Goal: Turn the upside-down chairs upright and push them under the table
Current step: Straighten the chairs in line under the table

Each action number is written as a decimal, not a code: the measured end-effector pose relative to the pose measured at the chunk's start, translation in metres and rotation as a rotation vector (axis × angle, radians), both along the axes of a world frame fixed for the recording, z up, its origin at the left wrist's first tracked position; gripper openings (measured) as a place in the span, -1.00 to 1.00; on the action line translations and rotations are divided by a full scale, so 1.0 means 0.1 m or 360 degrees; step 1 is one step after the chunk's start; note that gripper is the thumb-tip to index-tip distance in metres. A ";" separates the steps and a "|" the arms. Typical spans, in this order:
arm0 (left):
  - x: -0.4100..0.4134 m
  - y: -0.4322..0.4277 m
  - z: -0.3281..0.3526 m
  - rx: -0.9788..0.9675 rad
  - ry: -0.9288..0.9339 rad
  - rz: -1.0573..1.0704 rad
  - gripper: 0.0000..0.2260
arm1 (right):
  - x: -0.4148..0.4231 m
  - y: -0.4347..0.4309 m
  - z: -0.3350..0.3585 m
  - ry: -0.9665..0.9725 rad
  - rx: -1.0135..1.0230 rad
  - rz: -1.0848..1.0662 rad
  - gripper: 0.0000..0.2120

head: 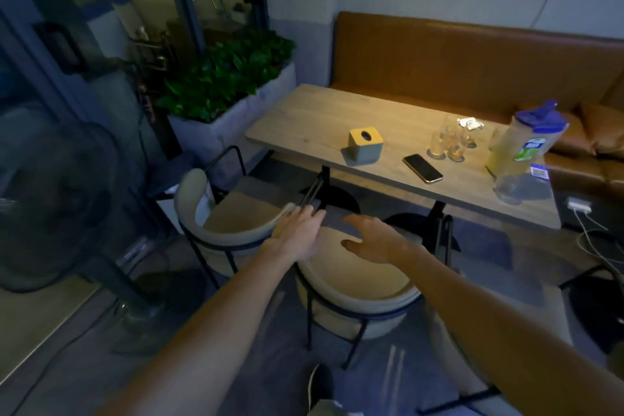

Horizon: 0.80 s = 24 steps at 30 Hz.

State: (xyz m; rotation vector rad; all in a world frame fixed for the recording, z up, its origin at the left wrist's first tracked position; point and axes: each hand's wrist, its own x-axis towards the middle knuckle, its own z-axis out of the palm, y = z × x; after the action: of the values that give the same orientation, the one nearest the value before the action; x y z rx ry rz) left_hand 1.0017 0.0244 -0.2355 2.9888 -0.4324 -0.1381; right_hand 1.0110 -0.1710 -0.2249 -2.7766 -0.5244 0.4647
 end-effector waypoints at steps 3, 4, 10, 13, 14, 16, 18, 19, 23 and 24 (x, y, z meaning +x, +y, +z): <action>0.37 0.39 -0.06 0.0064 0.0083 0.0049 -0.61 | 0.40 0.21 -0.13 0.0075 0.0029 -0.0022 -0.47; 0.50 0.50 -0.07 0.0086 0.0117 0.0048 -0.62 | 0.53 0.28 -0.15 0.0074 0.0050 -0.0043 -0.47; 1.17 1.01 -0.26 0.0139 0.0222 0.0000 -0.57 | 1.09 0.81 -0.41 0.0203 0.0117 -0.0136 -0.49; 1.31 1.26 -0.49 0.0111 0.0298 -0.0074 -0.56 | 1.22 1.18 -0.64 0.0298 0.0086 -0.0148 -0.46; 1.35 1.35 -0.60 0.0112 0.0342 -0.0093 -0.58 | 1.24 1.31 -0.72 0.0323 0.0087 -0.0189 -0.46; 1.44 1.56 -0.81 0.0130 0.0449 -0.0119 -0.64 | 1.28 1.55 -0.87 0.0357 0.0101 -0.0305 -0.49; 1.53 1.76 -1.00 0.0145 0.0567 -0.0158 -0.65 | 1.32 1.76 -1.05 0.0404 0.0128 -0.0401 -0.52; 1.58 1.87 -1.08 0.0160 0.0626 -0.0197 -0.65 | 1.32 1.84 -1.13 0.0434 0.0159 -0.0446 -0.53; 1.77 2.24 -1.40 0.0197 0.0779 -0.0342 -0.66 | 1.33 2.19 -1.39 0.0526 0.0116 -0.0623 -0.50; 1.80 2.32 -1.49 0.0202 0.0809 -0.0370 -0.66 | 1.31 2.26 -1.46 0.0533 0.0091 -0.0675 -0.51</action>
State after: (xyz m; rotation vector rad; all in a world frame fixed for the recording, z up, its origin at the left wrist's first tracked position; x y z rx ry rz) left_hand 1.1819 0.2559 -0.3841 2.8523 -0.7186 -0.9484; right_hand 1.1417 0.0549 -0.3704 -2.5734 0.1234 0.7710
